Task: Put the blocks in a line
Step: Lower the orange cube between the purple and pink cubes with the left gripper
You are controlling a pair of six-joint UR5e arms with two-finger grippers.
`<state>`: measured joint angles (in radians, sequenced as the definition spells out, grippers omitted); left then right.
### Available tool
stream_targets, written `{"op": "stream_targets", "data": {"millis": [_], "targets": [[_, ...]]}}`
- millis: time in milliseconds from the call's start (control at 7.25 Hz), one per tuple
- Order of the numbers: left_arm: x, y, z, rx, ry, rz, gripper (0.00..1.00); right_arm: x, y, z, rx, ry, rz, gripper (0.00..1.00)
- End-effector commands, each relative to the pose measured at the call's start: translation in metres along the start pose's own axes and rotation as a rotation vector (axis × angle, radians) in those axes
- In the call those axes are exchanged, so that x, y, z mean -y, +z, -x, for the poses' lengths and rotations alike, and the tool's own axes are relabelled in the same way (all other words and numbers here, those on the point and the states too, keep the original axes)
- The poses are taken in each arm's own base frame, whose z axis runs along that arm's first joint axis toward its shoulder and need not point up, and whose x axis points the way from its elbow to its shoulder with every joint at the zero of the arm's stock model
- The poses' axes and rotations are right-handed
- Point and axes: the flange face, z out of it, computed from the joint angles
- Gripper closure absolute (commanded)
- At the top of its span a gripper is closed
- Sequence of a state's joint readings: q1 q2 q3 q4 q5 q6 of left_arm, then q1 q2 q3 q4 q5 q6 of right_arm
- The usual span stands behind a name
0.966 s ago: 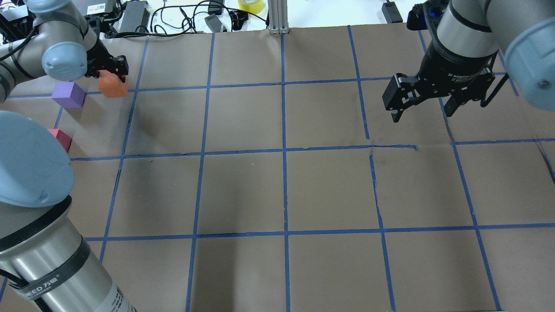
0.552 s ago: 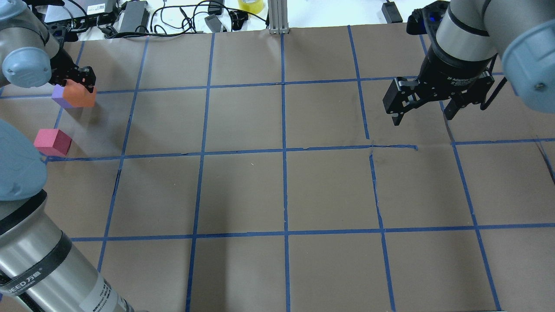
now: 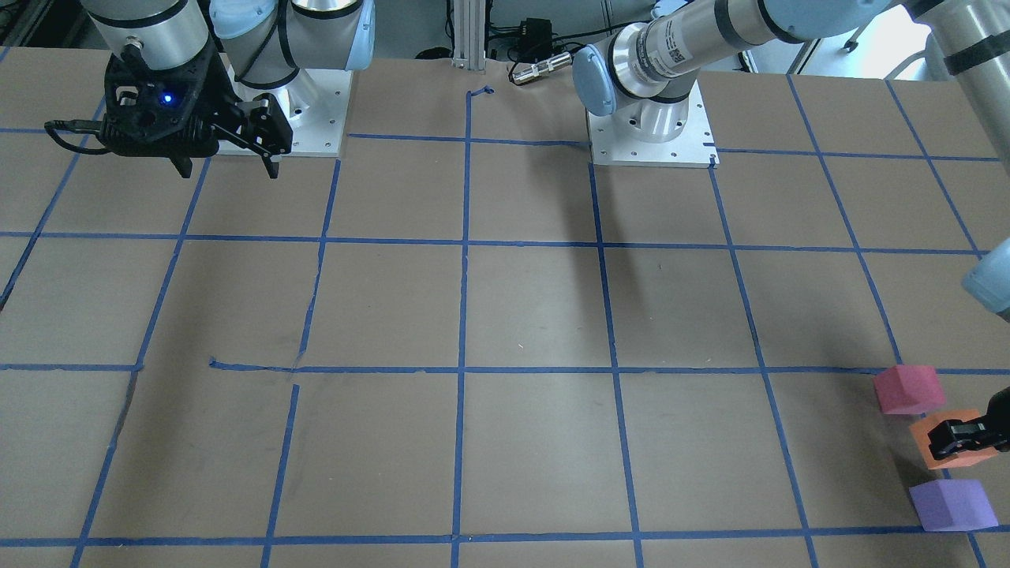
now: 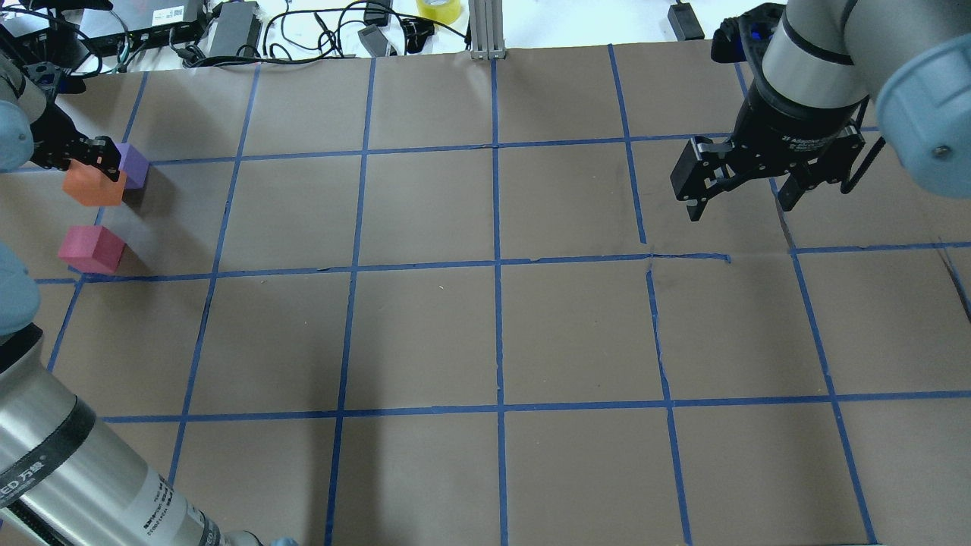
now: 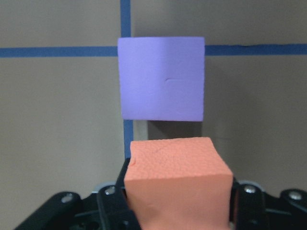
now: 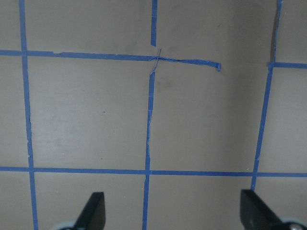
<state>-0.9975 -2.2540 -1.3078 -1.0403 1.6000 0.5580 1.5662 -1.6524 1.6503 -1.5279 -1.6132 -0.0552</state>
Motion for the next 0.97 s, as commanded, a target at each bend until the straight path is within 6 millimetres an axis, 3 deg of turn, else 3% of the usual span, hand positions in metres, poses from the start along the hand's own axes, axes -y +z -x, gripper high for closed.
{"op": "stream_targets", "data": {"millis": [0, 552, 828], "targets": [[0.001, 0.005, 0.006, -0.009, -0.006, 0.002, 0.87, 0.000, 0.003, 0.000, 0.000, 0.000, 0.007, 0.00], [0.005, 0.029, 0.005, -0.045, 0.095, -0.004, 0.87, -0.001, 0.011, -0.001, -0.001, 0.004, 0.024, 0.00], [0.005, 0.031, 0.004, -0.047, 0.123, -0.002, 0.87, -0.001, 0.011, -0.001, 0.001, 0.005, 0.021, 0.00]]}}
